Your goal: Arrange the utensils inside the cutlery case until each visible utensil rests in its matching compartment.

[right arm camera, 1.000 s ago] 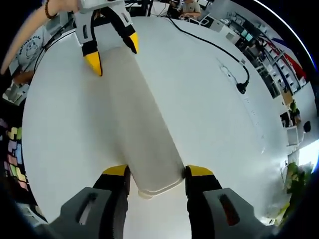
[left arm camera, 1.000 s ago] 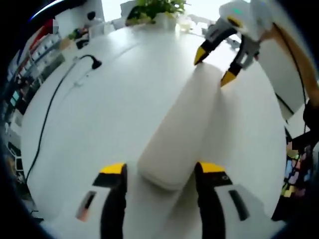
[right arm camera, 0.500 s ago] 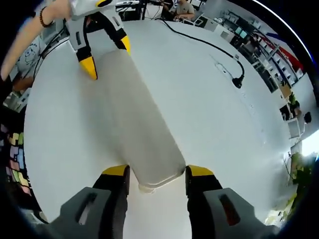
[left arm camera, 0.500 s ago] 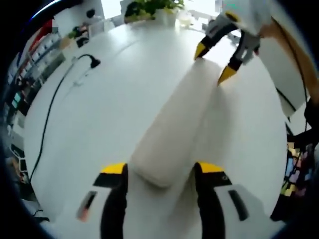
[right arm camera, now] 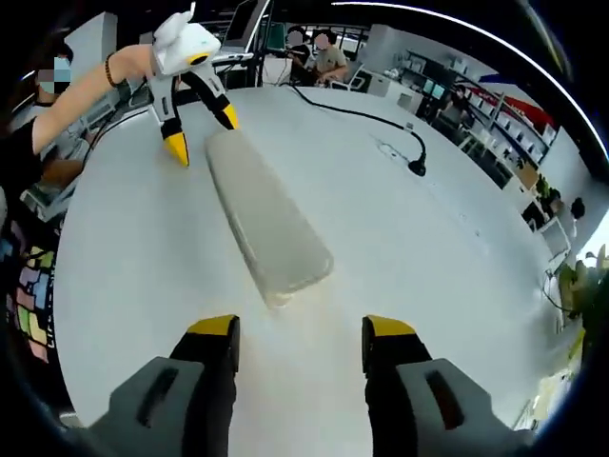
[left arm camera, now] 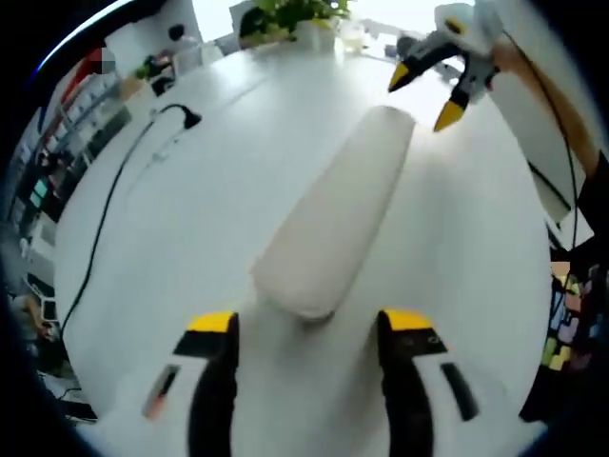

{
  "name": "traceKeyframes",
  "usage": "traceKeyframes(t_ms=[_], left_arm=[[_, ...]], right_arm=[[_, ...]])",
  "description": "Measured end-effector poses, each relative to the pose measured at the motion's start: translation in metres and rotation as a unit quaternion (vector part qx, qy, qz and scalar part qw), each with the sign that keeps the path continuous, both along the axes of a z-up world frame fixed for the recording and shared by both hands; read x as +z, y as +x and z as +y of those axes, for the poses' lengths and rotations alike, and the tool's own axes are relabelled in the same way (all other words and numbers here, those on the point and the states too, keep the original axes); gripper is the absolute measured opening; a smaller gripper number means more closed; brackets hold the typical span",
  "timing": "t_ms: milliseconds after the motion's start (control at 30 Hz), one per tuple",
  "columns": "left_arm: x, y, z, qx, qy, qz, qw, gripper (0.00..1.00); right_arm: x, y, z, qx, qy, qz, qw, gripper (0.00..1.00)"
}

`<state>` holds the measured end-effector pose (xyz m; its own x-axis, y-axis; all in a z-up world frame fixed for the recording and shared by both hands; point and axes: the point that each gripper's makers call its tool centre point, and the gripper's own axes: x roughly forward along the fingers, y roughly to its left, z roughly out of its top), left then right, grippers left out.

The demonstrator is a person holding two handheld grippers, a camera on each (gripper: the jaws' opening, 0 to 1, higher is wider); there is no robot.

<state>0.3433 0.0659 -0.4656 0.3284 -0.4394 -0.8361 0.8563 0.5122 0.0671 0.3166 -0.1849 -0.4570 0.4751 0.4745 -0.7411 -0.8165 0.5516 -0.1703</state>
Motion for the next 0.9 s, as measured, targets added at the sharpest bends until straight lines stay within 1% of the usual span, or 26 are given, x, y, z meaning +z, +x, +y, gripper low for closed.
traceKeyframes(t_ms=[33, 67, 100, 133, 167, 200, 267, 300, 333, 367, 400, 433, 467, 500, 533, 567, 600, 633, 667, 700, 733, 767, 800, 833, 867, 900], left_arm=[[0.001, 0.000, 0.000, 0.007, -0.012, -0.004, 0.9999, 0.64], [0.003, -0.002, 0.000, 0.014, -0.027, -0.012, 0.9994, 0.65], [0.006, 0.001, 0.001, 0.029, -0.042, -0.028, 0.9983, 0.67], [0.011, 0.007, 0.005, 0.052, -0.055, -0.045, 0.9961, 0.68], [0.015, 0.010, 0.006, 0.058, -0.068, -0.060, 0.9942, 0.68], [0.018, 0.009, 0.004, 0.065, -0.084, -0.073, 0.9916, 0.68], [0.023, 0.006, 0.001, 0.083, -0.115, -0.085, 0.9862, 0.68], [0.025, 0.003, 0.003, 0.096, -0.121, -0.093, 0.9836, 0.68], [0.029, 0.001, 0.004, 0.113, -0.125, -0.108, 0.9797, 0.69], [0.036, -0.003, 0.000, 0.121, -0.146, -0.125, 0.9738, 0.72], [0.042, -0.006, -0.006, 0.115, -0.166, -0.137, 0.9697, 0.77], [0.049, -0.013, -0.013, 0.111, -0.196, -0.148, 0.9631, 0.79], [0.053, -0.018, -0.015, 0.116, -0.218, -0.149, 0.9576, 0.79], [0.055, -0.025, -0.017, 0.121, -0.233, -0.148, 0.9534, 0.79], [0.057, -0.029, -0.017, 0.128, -0.248, -0.153, 0.9480, 0.78], [0.058, -0.036, -0.016, 0.135, -0.263, -0.156, 0.9425, 0.77], [0.062, -0.049, -0.019, 0.139, -0.290, -0.149, 0.9349, 0.77], [0.067, -0.058, -0.022, 0.133, -0.313, -0.147, 0.9287, 0.77], [0.071, -0.065, -0.022, 0.132, -0.328, -0.148, 0.9236, 0.77], [0.076, -0.069, -0.019, 0.135, -0.335, -0.160, 0.9186, 0.77], [0.080, -0.073, -0.016, 0.137, -0.337, -0.174, 0.9150, 0.78], [0.082, -0.076, -0.011, 0.142, -0.336, -0.187, 0.9122, 0.78], [0.084, -0.080, -0.008, 0.144, -0.332, -0.200, 0.9103, 0.79], [0.086, -0.083, -0.004, 0.145, -0.331, -0.211, 0.9081, 0.78], [0.088, -0.084, -0.001, 0.143, -0.326, -0.221, 0.9079, 0.76], [0.089, -0.084, 0.002, 0.152, -0.321, -0.220, 0.9088, 0.72]], right_arm=[[0.001, -0.001, 0.002, -0.005, 0.020, -0.009, 0.9997, 0.55], [0.005, -0.002, 0.003, -0.008, 0.043, -0.030, 0.9986, 0.55], [0.011, 0.000, 0.002, -0.003, 0.035, -0.069, 0.9970, 0.54], [0.018, 0.001, 0.003, 0.013, 0.023, -0.116, 0.9929, 0.55], [0.023, -0.002, 0.006, 0.026, 0.020, -0.145, 0.9889, 0.56], [0.028, -0.007, 0.009, 0.031, 0.032, -0.157, 0.9866, 0.56], [0.036, -0.016, 0.016, 0.019, 0.072, -0.166, 0.9834, 0.55], [0.040, -0.017, 0.017, 0.009, 0.088, -0.173, 0.9809, 0.55], [0.044, -0.019, 0.019, -0.004, 0.104, -0.185, 0.9772, 0.55], [0.047, -0.020, 0.019, -0.018, 0.117, -0.196, 0.9735, 0.55], [0.046, -0.023, 0.020, -0.022, 0.119, -0.206, 0.9709, 0.55], [0.047, -0.025, 0.022, -0.027, 0.128, -0.221, 0.9664, 0.56], [0.045, -0.029, 0.024, -0.034, 0.139, -0.227, 0.9633, 0.56], [0.045, -0.033, 0.027, -0.046, 0.167, -0.234, 0.9567, 0.56], [0.045, -0.036, 0.029, -0.065, 0.196, -0.226, 0.9519, 0.56], [0.043, -0.038, 0.028, -0.082, 0.213, -0.214, 0.9498, 0.55], [0.041, -0.043, 0.027, -0.097, 0.216, -0.202, 0.9504, 0.55], [0.043, -0.045, 0.023, -0.110, 0.210, -0.205, 0.9497, 0.54], [0.049, -0.048, 0.022, -0.112, 0.213, -0.220, 0.9452, 0.54], [0.056, -0.051, 0.021, -0.121, 0.229, -0.226, 0.9392, 0.54], [0.060, -0.056, 0.021, -0.129, 0.245, -0.217, 0.9359, 0.54], [0.063, -0.060, 0.020, -0.134, 0.251, -0.215, 0.9343, 0.54], [0.064, -0.062, 0.019, -0.134, 0.247, -0.217, 0.9348, 0.54], [0.065, -0.065, 0.014, -0.144, 0.233, -0.223, 0.9356, 0.54], [0.065, -0.067, 0.009, -0.152, 0.215, -0.231, 0.9367, 0.55], [0.069, -0.069, 0.006, -0.153, 0.206, -0.244, 0.9351, 0.56]])
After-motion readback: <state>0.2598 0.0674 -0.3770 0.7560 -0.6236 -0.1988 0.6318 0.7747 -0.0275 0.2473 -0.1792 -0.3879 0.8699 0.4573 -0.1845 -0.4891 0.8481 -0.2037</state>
